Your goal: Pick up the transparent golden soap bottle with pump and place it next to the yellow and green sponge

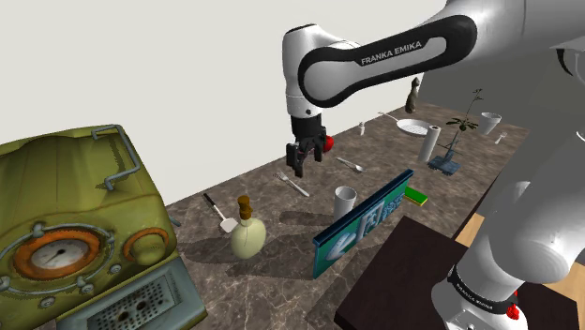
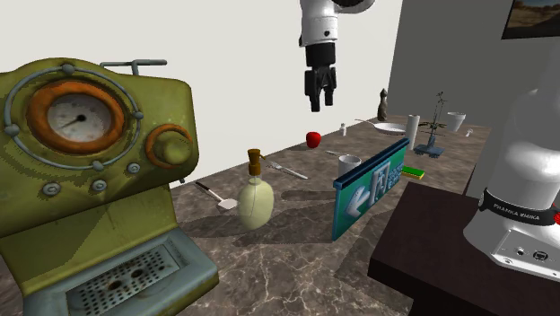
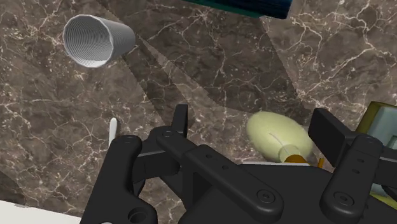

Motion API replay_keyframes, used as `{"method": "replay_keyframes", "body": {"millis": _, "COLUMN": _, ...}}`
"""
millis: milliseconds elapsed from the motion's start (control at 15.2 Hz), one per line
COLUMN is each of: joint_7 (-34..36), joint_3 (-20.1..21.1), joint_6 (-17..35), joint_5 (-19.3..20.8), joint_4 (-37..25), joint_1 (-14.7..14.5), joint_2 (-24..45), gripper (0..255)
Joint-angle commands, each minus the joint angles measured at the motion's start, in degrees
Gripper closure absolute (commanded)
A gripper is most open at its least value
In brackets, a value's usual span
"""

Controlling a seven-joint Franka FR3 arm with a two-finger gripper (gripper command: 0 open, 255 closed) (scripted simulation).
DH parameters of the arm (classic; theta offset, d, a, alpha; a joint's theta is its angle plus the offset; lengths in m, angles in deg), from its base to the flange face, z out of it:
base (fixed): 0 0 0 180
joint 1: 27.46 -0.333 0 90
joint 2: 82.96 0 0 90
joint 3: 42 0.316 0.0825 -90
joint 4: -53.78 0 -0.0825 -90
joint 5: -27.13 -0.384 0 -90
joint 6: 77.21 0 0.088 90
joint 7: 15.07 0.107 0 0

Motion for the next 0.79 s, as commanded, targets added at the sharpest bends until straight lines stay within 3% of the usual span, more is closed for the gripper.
{"method": "replay_keyframes", "body": {"millis": 0, "joint_7": 1.83, "joint_3": 0.9, "joint_6": 1.07, "joint_5": 0.75, "joint_4": -3.12, "joint_1": -0.37, "joint_2": 4.34, "gripper": 0}}
{"method": "replay_keyframes", "body": {"millis": 726, "joint_7": 11.05, "joint_3": 3.03, "joint_6": 2.37, "joint_5": 6.96, "joint_4": -25.46, "joint_1": -5.17, "joint_2": 29.24, "gripper": 0}}
